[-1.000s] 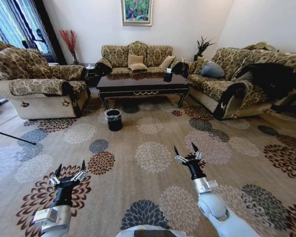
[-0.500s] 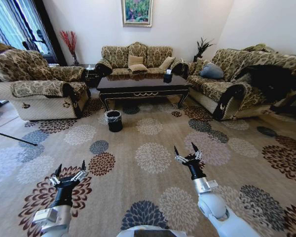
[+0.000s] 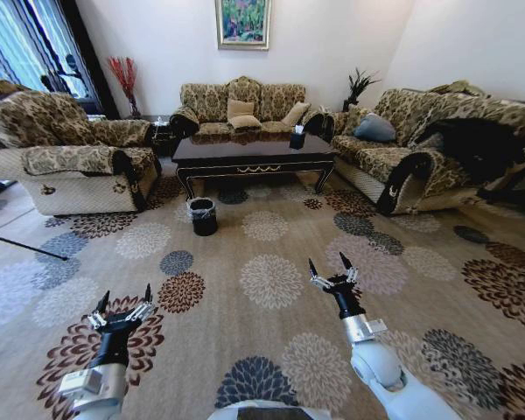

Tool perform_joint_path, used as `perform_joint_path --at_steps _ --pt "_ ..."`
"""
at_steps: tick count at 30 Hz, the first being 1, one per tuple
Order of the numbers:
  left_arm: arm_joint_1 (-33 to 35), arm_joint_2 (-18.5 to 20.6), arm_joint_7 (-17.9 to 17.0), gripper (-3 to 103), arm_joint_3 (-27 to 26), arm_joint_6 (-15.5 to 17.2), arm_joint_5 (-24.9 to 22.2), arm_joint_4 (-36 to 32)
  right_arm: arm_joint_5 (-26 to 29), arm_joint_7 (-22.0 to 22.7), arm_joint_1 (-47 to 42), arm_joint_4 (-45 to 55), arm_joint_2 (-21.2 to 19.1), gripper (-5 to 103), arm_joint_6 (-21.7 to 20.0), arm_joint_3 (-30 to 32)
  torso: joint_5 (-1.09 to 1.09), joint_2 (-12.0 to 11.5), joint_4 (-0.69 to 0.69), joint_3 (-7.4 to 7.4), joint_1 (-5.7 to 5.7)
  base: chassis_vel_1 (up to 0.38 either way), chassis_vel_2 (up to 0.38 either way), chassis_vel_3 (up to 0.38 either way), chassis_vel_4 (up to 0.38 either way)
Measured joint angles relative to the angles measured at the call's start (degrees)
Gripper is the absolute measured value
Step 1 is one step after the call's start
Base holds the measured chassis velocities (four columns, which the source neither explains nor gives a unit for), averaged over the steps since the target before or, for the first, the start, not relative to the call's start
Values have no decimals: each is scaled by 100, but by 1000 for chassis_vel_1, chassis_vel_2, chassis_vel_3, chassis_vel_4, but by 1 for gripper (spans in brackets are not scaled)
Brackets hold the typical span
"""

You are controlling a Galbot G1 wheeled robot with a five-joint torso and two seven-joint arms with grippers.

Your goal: Move to the front of the table and pick up the trash from the floor, then place it into the trash bin.

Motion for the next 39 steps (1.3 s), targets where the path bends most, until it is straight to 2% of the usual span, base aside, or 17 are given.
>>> perform_joint_path --at_steps 39 --pt "0 0 0 100 0 0 0 0 0 0 0 0 0 100 0 0 0 1007 0 590 418 0 0 0 0"
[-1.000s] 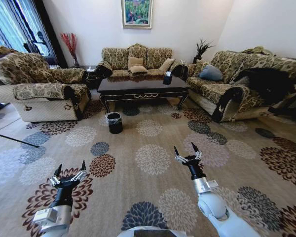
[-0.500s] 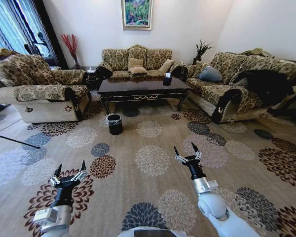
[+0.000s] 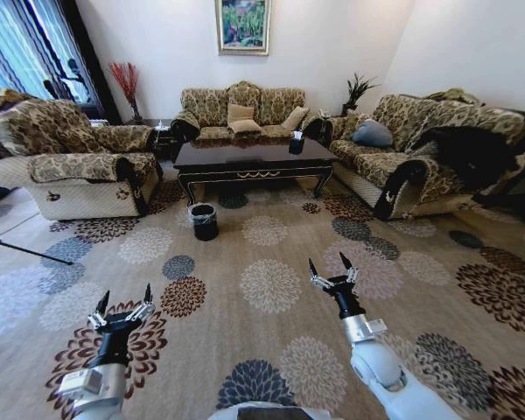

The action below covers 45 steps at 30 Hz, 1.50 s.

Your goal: Move to the front of the table and pick up the trash from the floor, then place it into the trash bin.

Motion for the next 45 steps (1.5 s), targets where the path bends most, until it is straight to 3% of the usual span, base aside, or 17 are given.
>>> perform_joint_path --at_steps 45 --pt "0 0 0 100 0 0 0 0 0 0 0 0 0 100 0 0 0 1155 0 650 505 0 0 0 0"
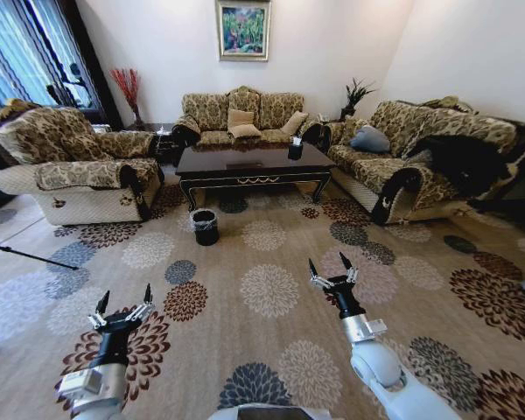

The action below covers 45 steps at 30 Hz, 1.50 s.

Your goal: Move to the front of the table and pick up the trash from the floor, then place it into the trash bin.

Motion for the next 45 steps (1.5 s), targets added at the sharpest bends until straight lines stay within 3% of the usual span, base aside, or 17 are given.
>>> perform_joint_path --at_steps 33,45 --pt "0 0 0 100 0 0 0 0 0 0 0 0 0 100 0 0 0 922 0 504 416 0 0 0 0" --pt "0 0 0 100 0 0 0 0 0 0 0 0 0 100 0 0 0 946 0 518 427 0 0 0 0"
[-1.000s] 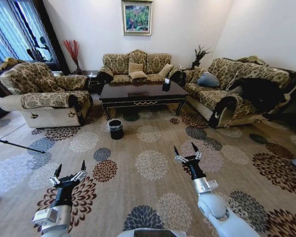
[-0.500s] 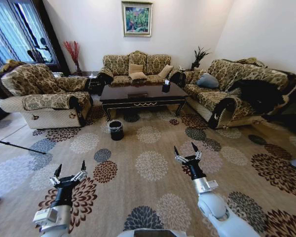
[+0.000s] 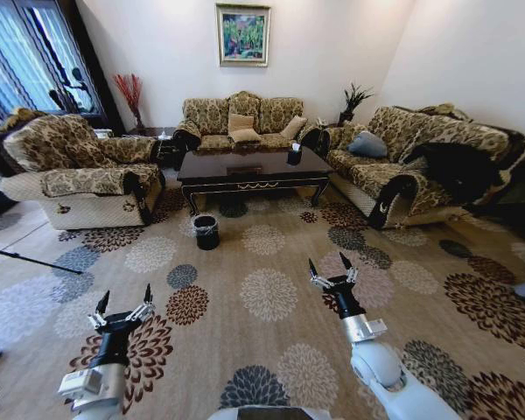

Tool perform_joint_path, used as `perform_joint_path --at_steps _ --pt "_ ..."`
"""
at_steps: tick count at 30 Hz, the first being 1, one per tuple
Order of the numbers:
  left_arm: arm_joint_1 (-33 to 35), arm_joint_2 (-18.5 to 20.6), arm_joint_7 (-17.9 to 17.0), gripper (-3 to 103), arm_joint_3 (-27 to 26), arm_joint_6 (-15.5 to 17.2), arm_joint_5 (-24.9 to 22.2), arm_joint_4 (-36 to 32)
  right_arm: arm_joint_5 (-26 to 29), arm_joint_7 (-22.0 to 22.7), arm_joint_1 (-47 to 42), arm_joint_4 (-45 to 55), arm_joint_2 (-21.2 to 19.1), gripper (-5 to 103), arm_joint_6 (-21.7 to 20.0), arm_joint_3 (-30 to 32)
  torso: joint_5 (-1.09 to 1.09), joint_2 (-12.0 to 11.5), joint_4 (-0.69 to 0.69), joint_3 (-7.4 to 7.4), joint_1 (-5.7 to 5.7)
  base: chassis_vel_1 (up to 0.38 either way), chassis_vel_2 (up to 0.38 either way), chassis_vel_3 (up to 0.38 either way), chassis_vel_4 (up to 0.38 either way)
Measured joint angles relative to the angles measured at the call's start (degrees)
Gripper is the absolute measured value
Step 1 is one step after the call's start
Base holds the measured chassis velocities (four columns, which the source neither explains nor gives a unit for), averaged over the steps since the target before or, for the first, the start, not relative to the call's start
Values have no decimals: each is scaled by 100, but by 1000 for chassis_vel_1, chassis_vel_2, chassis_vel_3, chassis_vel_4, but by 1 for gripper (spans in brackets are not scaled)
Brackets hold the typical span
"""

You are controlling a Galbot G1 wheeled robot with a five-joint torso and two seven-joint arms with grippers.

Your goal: Move to the front of the table and pick up the trash from the floor, then place it into the trash bin.

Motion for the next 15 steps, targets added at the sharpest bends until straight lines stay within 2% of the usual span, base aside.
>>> perform_joint_path --at_steps 15 --pt "0 0 0 100 0 0 0 0 0 0 0 0 0 100 0 0 0 -39 0 -22 -19 0 0 0 0"
